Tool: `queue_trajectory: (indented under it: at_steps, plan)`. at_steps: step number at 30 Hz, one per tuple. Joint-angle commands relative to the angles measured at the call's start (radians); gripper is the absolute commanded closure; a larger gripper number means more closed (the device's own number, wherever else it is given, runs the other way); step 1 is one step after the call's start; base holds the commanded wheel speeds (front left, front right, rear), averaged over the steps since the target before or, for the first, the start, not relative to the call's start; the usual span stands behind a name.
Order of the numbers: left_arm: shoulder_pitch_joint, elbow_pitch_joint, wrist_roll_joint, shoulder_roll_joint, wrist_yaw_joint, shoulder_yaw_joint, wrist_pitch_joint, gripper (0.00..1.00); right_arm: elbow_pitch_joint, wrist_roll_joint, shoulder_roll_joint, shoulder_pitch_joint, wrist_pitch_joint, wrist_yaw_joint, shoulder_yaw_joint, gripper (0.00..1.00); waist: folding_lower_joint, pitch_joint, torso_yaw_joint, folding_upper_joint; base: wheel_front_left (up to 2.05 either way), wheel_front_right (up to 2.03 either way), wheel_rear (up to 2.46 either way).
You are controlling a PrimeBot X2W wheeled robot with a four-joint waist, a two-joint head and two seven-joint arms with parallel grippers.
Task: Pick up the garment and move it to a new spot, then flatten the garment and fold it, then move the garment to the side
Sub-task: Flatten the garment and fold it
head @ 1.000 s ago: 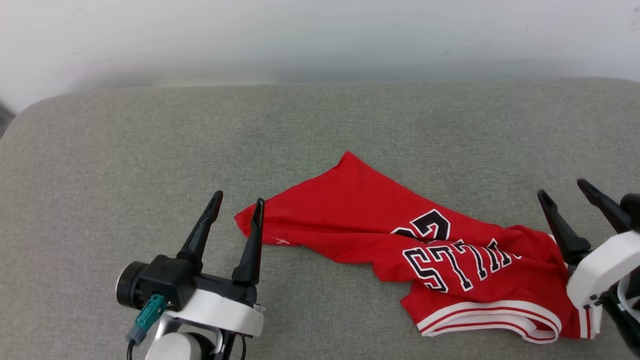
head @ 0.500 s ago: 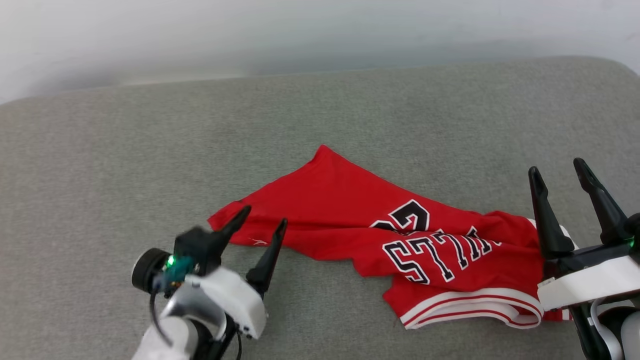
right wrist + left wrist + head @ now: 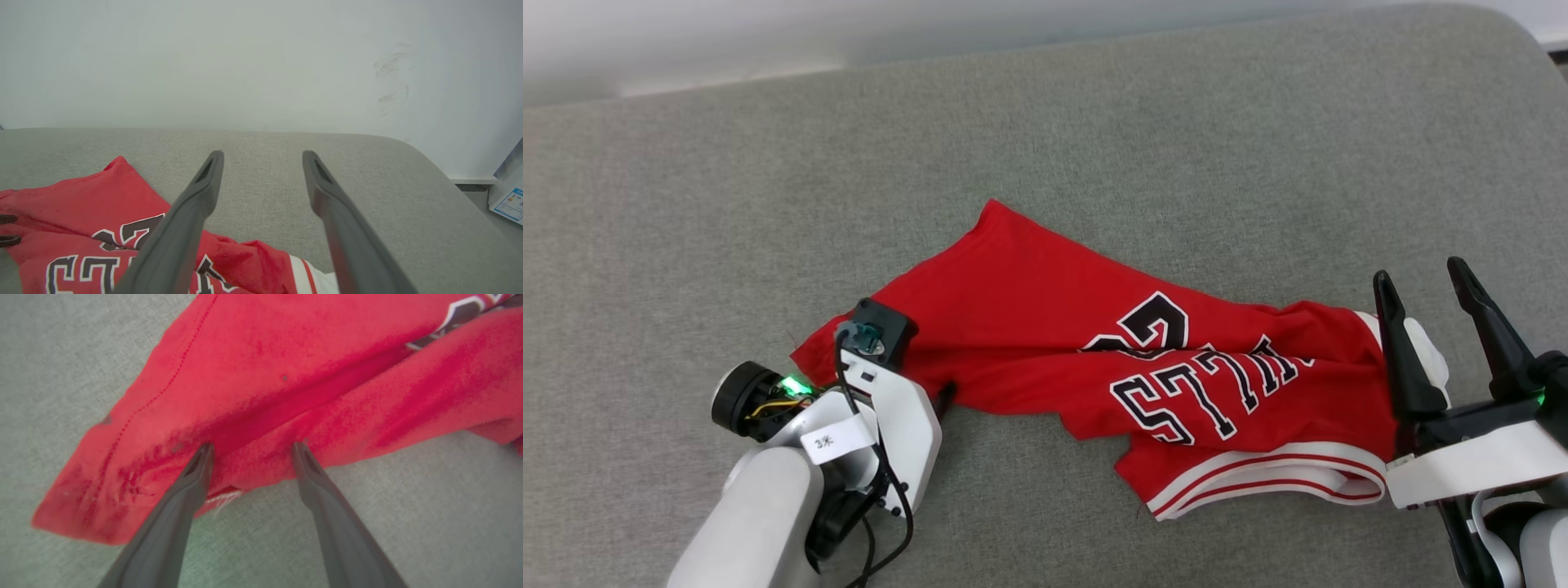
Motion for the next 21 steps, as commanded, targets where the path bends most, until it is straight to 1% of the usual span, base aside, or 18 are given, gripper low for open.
queue_trajectory:
  at_steps: [1, 2, 4, 5, 6, 7, 8, 10, 13, 15, 17, 18, 21]
  plan:
    - [-0.012, 0.010, 0.008, 0.006, 0.002, -0.009, 0.017, 0.00, 0.003, -0.003, 0.007, 0.008, -0.004, -0.001, -0.004, 0.00, 0.0001, 0.021, -0.008, 0.0000, 0.00, 0.00, 0.00]
    - [-0.013, 0.019, 0.009, 0.008, 0.000, -0.020, 0.033, 0.00, 0.003, -0.006, 0.009, 0.009, -0.006, -0.001, -0.006, 0.00, 0.0001, 0.028, -0.008, 0.0000, 0.00, 0.00, 0.00]
    - [-0.016, 0.042, 0.024, 0.029, -0.008, -0.047, 0.073, 0.00, 0.005, -0.009, 0.009, 0.009, -0.010, -0.001, -0.007, 0.00, 0.0001, 0.039, -0.011, 0.0000, 0.00, 0.00, 0.00]
    - [-0.008, 0.054, 0.026, 0.038, -0.010, -0.062, 0.093, 0.09, 0.007, -0.010, 0.009, 0.007, -0.011, -0.001, -0.008, 0.00, 0.0001, 0.043, -0.012, 0.0000, 0.00, 0.00, 0.00]
    - [-0.002, 0.062, 0.022, 0.041, -0.015, -0.075, 0.107, 0.66, 0.008, -0.012, 0.010, 0.005, -0.012, -0.001, -0.008, 0.00, 0.0001, 0.045, -0.014, 0.0000, 0.00, 0.00, 0.00]
    - [0.001, 0.067, 0.014, 0.048, -0.017, -0.086, 0.123, 1.00, 0.010, -0.015, 0.012, 0.002, -0.014, -0.001, -0.009, 0.00, 0.0001, 0.047, -0.016, 0.0000, 0.00, 0.00, 0.00]
    - [0.001, 0.066, 0.012, 0.056, -0.020, -0.094, 0.126, 1.00, 0.011, -0.016, 0.015, -0.001, -0.016, -0.001, -0.009, 0.00, 0.0001, 0.049, -0.017, 0.0000, 0.00, 0.00, 0.00]
    - [-0.013, 0.051, 0.010, 0.068, -0.022, -0.089, 0.095, 1.00, 0.017, -0.020, 0.018, -0.009, -0.019, -0.001, -0.007, 0.00, 0.0001, 0.050, -0.020, 0.0000, 0.00, 0.00, 0.00]
    - [-0.065, 0.000, 0.024, 0.075, -0.014, -0.051, -0.011, 1.00, 0.029, -0.029, 0.025, -0.018, -0.025, -0.001, -0.004, 0.00, 0.0001, 0.038, -0.025, 0.0000, 0.00, 0.00, 0.00]
    - [-0.102, -0.042, 0.013, 0.059, -0.002, -0.014, -0.095, 1.00, 0.039, -0.036, 0.032, -0.022, -0.029, -0.001, -0.005, 0.00, 0.0001, 0.027, -0.030, 0.0000, 0.00, 0.00, 0.00]
    - [-0.136, -0.087, -0.007, 0.041, 0.000, 0.024, -0.175, 1.00, 0.047, -0.042, 0.039, -0.029, -0.036, -0.001, -0.009, 0.00, 0.0001, 0.018, -0.039, 0.0000, 0.00, 0.00, 0.00]
    - [-0.149, -0.106, -0.017, 0.042, 0.003, 0.040, -0.196, 1.00, 0.050, -0.046, 0.042, -0.030, -0.037, -0.001, -0.010, 0.00, 0.0001, 0.014, -0.046, 0.0000, 0.00, 0.00, 0.00]
    - [-0.221, -0.176, 0.003, 0.078, 0.003, 0.077, -0.223, 1.00, 0.055, -0.049, 0.054, -0.036, -0.045, -0.001, -0.014, 0.00, 0.0001, 0.007, -0.068, 0.0000, 0.00, 0.00, 0.00]
